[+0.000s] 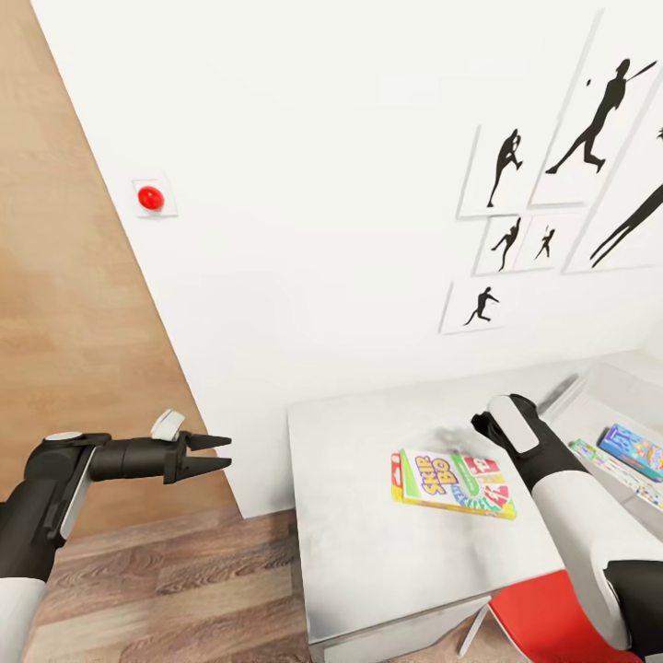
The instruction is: Put all the toys in the child's room - the three board games (two on the bed and one on the table), the two jigsaw puzzles on the table, and the tennis ball on the table - inside the toy box on the table in the child's room.
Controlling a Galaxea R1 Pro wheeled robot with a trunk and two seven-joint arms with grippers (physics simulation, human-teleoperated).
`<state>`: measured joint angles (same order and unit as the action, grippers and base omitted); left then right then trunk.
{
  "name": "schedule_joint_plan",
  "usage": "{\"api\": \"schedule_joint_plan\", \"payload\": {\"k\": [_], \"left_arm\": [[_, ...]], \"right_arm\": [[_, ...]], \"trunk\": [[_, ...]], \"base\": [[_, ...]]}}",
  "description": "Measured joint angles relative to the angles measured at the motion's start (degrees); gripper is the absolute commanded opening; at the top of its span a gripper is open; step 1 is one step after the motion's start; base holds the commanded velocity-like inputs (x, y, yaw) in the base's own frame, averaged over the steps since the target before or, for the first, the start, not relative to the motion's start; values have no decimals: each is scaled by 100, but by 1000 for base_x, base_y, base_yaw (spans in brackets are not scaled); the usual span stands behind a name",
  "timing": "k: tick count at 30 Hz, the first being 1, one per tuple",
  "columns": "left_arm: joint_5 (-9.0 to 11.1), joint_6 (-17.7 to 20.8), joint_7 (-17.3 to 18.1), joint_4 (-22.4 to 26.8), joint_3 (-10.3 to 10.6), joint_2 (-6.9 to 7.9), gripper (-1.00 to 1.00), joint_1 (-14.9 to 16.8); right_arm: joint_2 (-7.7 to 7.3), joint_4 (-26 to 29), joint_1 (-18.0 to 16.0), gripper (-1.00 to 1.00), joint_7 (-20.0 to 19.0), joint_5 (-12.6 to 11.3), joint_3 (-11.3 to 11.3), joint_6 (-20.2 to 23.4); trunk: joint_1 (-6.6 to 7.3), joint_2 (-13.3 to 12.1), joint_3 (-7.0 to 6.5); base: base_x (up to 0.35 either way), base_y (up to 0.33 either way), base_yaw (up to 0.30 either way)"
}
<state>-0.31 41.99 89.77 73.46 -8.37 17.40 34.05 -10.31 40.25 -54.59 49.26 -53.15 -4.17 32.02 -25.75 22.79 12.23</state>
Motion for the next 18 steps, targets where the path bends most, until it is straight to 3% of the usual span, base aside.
{"api": "schedule_joint_plan", "payload": {"k": [18], "left_arm": [[0,-5,0,-7,-7,13,100,0]], "right_arm": [[-92,-7,-2,100,-3,-27,17,-6]], "trunk": [[0,0,170]], "base": [[0,0,0]]}}
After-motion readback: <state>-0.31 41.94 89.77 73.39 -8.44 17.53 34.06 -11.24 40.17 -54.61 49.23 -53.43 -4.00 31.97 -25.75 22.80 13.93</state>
